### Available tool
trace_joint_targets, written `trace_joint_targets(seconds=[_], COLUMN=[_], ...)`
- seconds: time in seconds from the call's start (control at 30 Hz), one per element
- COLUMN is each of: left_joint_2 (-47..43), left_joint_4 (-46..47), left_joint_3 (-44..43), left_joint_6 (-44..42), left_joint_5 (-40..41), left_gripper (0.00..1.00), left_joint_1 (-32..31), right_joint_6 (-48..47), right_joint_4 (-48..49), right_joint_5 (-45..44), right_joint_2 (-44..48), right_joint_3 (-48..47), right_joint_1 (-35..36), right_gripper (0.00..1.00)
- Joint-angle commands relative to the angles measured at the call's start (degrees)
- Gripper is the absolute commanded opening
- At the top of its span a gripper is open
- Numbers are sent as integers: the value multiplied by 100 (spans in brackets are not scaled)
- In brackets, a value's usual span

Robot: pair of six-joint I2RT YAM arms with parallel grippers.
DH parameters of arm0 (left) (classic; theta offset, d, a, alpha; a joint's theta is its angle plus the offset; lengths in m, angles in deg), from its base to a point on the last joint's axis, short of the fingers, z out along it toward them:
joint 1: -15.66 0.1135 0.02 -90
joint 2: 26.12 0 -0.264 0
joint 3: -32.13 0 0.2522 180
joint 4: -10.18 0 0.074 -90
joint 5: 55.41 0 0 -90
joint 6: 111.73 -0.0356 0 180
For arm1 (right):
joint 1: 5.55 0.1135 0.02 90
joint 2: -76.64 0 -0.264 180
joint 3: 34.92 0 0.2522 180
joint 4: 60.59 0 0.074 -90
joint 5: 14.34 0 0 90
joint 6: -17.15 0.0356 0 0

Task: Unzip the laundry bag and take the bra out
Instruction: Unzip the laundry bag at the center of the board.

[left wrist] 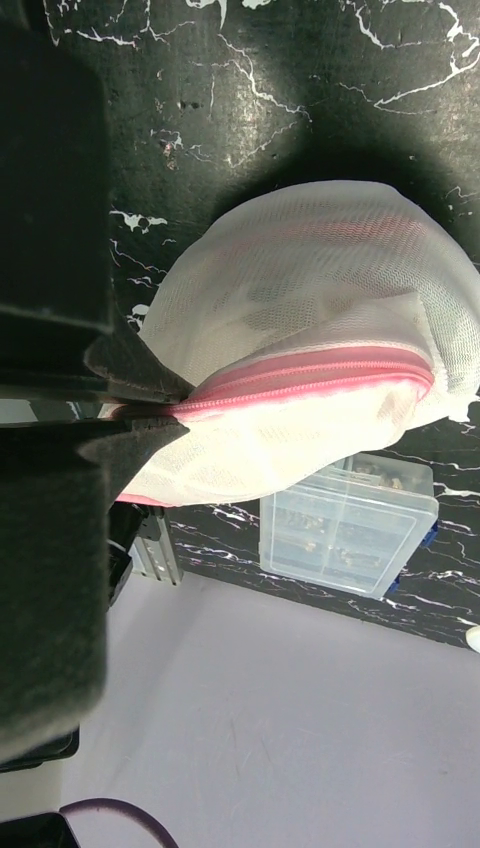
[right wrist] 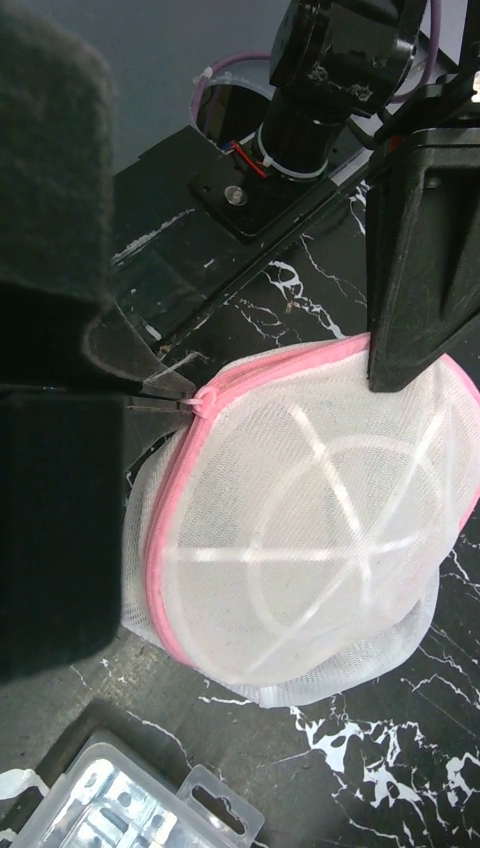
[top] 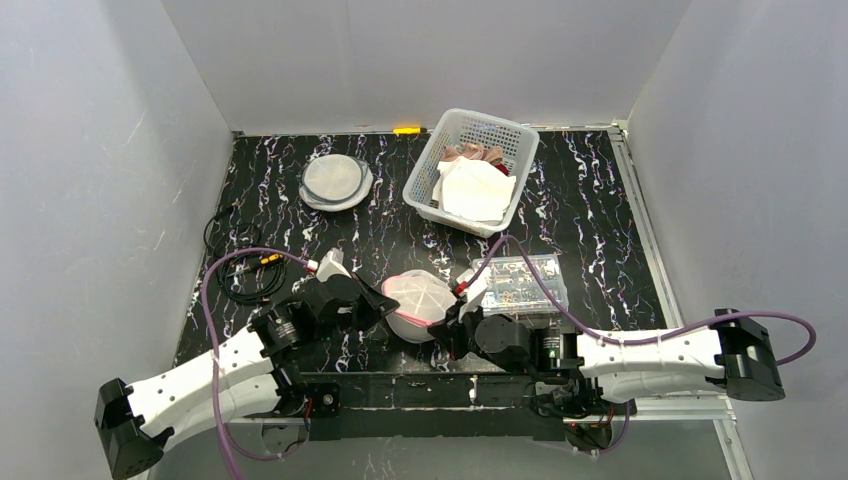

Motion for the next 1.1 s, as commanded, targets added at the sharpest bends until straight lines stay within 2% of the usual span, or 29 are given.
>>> trace_joint_targets(seconds=[0.0,0.57,0.63,0.73,0.8,0.87,0.97,1.07], left_joint_2=[73,609,590,452,281,104,-108,-219], left_joint_4=[-72,213,230,180,85,-23,-239,-414], left_joint_3=[200,-276,-312,-308,-257,-172,-113,-127], left_joint_6=[-330,-1284,-1290,-1227,-1077,-852,-478,-106], left_joint_5=[-107,-1038,-1200,-1451,-1484,-1397,-983,-490], left_gripper=[0,0,14,47,61,69,75,77], left_joint_1=[185,889,886,876,809,544,-20,-495], right_joint_6=[97,152,146,123,100,74,23,-3], right_joint_4=[-101,-134,-75,43,93,161,252,377], right_joint_5=[-312,-104,-33,42,80,120,181,294], right_joint_2=[254,392,356,289,233,175,43,-102], right_joint_3=[137,147,84,2,-52,-98,-188,-251], right_joint_1=[26,23,27,28,30,31,31,28], right_gripper=[1,1,1,1,1,1,1,1])
